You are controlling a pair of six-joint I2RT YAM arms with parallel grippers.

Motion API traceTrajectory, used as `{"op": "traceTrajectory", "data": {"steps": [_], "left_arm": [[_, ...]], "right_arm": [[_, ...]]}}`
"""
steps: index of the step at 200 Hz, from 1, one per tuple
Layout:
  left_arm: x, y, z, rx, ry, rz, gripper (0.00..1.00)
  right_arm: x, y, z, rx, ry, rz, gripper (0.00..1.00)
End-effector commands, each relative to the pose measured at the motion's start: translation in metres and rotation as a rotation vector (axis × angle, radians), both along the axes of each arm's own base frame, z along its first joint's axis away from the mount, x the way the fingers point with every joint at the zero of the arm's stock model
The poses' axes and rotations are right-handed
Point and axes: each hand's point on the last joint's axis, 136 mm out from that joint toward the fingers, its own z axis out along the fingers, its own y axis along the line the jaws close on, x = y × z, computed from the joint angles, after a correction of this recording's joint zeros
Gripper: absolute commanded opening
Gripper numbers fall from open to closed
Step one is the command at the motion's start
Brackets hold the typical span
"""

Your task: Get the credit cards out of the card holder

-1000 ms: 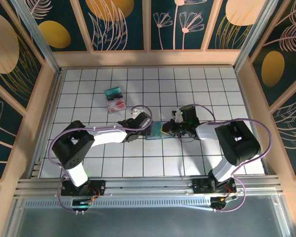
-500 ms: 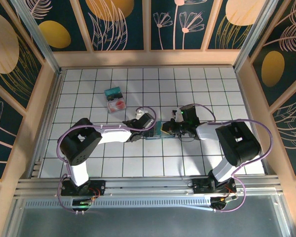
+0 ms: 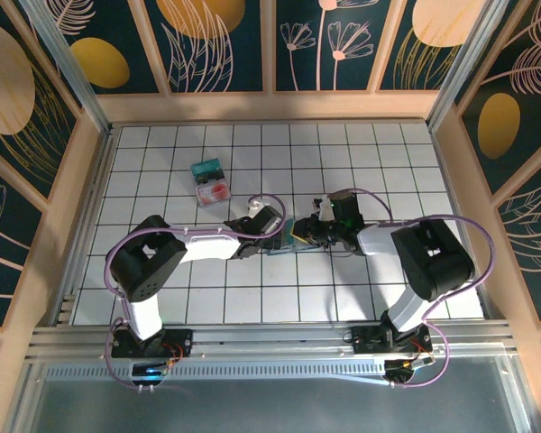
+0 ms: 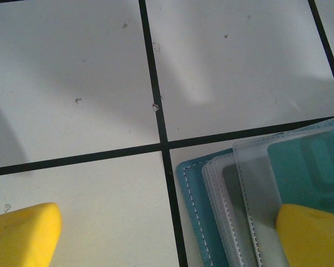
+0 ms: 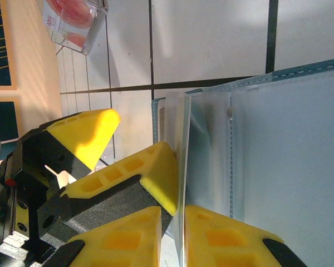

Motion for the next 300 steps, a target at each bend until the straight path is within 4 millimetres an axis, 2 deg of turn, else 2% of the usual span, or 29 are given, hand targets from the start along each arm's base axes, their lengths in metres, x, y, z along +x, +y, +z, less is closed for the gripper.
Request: {"op": "traceTrajectory", "data": {"steps": [1,22,48,67,112,134,158,196,201,240,270,300], "left_arm": [[-0.016,0.004,-0.024,0.042,0.086,-0.029,0.99],[-0.016,0.004,-0.023,0.038,0.084,-0.026,0.99],[-0.016,0.007,-0.022,0.039,0.078,-0.014,0.99],[-0.015,0.011,-0.019,0.045,0.066,0.001,0.99],[-0.016,0.023,-0.013,0.073,0.041,0.029,0.99],[-0.016,0.026,-0.011,0.081,0.035,0.035,0.99],[-0.013,0.026,0.000,0.066,0.011,0.045,0.99],[-0.005,0.026,0.027,0.023,-0.054,0.080,0.99],[-0.003,0.025,0.042,-0.006,-0.081,0.087,0.99],[0.009,0.023,0.088,-0.172,-0.185,0.126,0.99],[0.016,0.016,0.130,-0.384,-0.268,0.089,0.99],[0.018,0.013,0.168,-0.495,-0.363,0.040,0.99]], "right_arm": [[-0.002,0.010,0.005,0.033,-0.024,0.033,0.19],[-0.002,0.010,0.003,0.025,-0.022,0.033,0.17],[0.000,0.006,0.000,-0.014,-0.027,0.023,0.06],[0.002,-0.002,-0.002,-0.064,-0.034,0.003,0.02],[0.003,-0.020,-0.002,-0.152,-0.055,-0.032,0.00],[0.004,-0.023,0.005,-0.166,-0.078,-0.038,0.00],[0.006,-0.028,0.013,-0.184,-0.107,-0.049,0.00],[0.008,-0.035,0.032,-0.208,-0.177,-0.063,0.00],[0.009,-0.036,0.035,-0.209,-0.190,-0.066,0.00],[0.013,-0.041,0.067,-0.187,-0.306,-0.084,0.00],[0.019,-0.041,0.097,-0.137,-0.400,-0.107,0.00],[0.026,-0.041,0.129,-0.057,-0.493,-0.146,0.00]]}}
